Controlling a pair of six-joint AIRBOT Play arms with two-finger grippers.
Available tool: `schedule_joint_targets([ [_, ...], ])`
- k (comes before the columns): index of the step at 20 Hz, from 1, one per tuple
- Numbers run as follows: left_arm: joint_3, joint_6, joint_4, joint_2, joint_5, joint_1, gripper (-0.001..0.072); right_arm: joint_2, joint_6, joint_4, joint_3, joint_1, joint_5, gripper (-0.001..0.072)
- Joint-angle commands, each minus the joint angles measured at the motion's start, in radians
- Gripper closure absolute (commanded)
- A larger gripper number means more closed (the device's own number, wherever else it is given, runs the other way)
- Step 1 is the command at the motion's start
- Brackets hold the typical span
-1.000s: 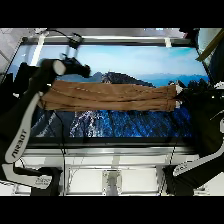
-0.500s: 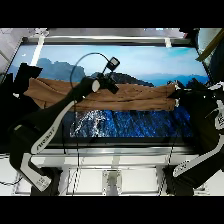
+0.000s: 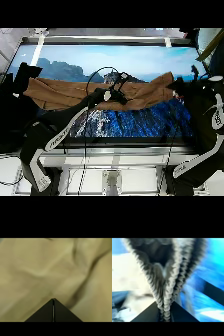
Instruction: Fold the clothes and pants, and hang the long-sleeved shirts on hangers.
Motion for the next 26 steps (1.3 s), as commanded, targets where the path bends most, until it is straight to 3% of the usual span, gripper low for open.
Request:
schedule_joint_targets([
  [1, 0.001, -0.001, -0.177, -0.020, -0.008, -0.007, 0.0699, 0.024, 0.098, 0.126, 0.188, 0.076, 0.136, 0.0674],
  [6, 0.009, -0.001, -0.130, 0.095, -0.053, 0.072, 0.0699, 0.027, 0.321, 0.009, 0.429, 0.332, 0.094, 0.0674],
  [9, 0.009, -0.042, 0.034, 0.250, -0.199, 0.228, 0.0699, 0.025, 0.476, -0.116, 0.415, 0.498, -0.032, 0.0675],
  [12, 0.009, -0.053, 0.073, 0.386, -0.398, 0.419, 0.0699, 0.010, 0.606, -0.261, 0.365, 0.668, -0.197, 0.0674],
  [16, 0.009, -0.053, 0.072, 0.478, -0.556, 0.599, 0.0699, -0.093, 0.723, -0.290, 0.366, 0.884, -0.388, 0.0675],
  [19, 0.008, -0.053, 0.072, 0.489, -0.607, 0.654, 0.0698, -0.183, 0.765, -0.278, 0.366, 1.012, -0.517, 0.0669],
  [20, 0.008, -0.053, 0.072, 0.489, -0.618, 0.659, 0.0699, -0.201, 0.765, -0.256, 0.366, 1.041, -0.556, 0.0554],
  [21, 0.008, -0.053, 0.073, 0.489, -0.621, 0.661, 0.0699, -0.208, 0.762, -0.231, 0.369, 1.064, -0.592, 0.0290],
  [22, 0.008, -0.052, 0.073, 0.489, -0.622, 0.661, 0.0699, -0.204, 0.755, -0.225, 0.373, 1.076, -0.613, 0.0147],
  [26, 0.008, -0.053, 0.073, 0.490, -0.627, 0.663, 0.0699, -0.161, 0.634, -0.276, 0.431, 0.990, -0.427, 0.0147],
])
